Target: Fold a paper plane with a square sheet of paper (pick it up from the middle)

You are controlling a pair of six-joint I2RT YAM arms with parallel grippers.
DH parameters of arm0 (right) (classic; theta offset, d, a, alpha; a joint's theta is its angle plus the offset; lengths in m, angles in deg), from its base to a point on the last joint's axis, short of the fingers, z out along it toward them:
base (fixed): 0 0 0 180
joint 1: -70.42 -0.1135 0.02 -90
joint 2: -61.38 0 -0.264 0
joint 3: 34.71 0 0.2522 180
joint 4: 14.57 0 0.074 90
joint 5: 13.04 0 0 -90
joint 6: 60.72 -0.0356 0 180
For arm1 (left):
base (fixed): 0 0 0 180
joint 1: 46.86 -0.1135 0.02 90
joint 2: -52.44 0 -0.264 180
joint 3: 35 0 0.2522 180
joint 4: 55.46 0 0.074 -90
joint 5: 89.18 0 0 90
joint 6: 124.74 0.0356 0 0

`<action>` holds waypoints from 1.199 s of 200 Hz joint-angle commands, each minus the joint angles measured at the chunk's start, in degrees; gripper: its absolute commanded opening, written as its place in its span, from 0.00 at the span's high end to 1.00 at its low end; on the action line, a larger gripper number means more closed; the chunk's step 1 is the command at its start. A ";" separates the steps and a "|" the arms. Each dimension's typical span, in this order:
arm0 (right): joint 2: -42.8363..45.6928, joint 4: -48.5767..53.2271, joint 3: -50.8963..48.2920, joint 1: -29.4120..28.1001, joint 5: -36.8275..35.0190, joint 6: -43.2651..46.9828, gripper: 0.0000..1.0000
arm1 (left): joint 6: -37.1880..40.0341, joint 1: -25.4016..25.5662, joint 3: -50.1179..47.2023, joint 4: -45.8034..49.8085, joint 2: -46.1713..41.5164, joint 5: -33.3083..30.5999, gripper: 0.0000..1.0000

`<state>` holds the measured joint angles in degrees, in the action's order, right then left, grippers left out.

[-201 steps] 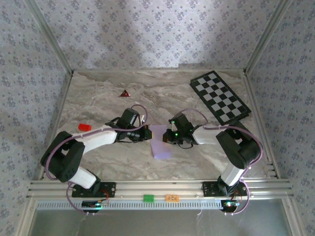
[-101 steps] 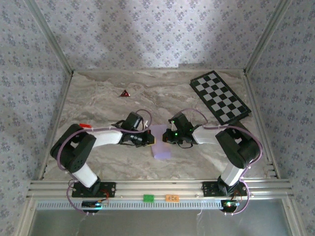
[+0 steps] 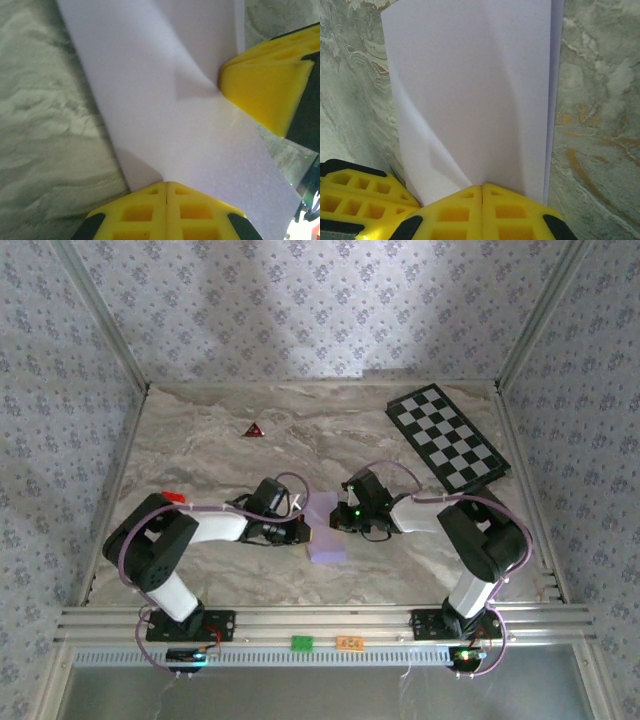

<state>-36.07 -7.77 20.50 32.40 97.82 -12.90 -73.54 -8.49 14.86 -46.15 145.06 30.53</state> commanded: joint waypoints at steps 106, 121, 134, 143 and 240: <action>-4.33 11.83 -2.87 0.65 -7.95 1.35 1.00 | -4.47 2.71 -1.44 1.29 -4.64 0.87 1.00; -4.33 11.96 -2.95 0.60 -7.94 1.48 1.00 | -3.11 2.96 -2.32 1.91 -2.91 0.98 1.00; -4.22 11.97 -3.05 0.65 -8.07 1.43 1.00 | -2.57 3.02 -3.61 3.00 -2.42 -0.03 1.00; -4.03 11.88 -3.17 0.67 -8.01 1.39 1.00 | -2.19 3.03 -4.67 3.45 -2.80 -1.00 1.00; -3.89 12.06 -3.15 0.67 -8.23 1.35 1.00 | -3.20 3.68 -0.67 7.19 -14.04 -3.93 1.00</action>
<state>-36.07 -7.64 20.61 32.40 97.82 -12.74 -75.45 -5.17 11.38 -39.09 133.47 26.71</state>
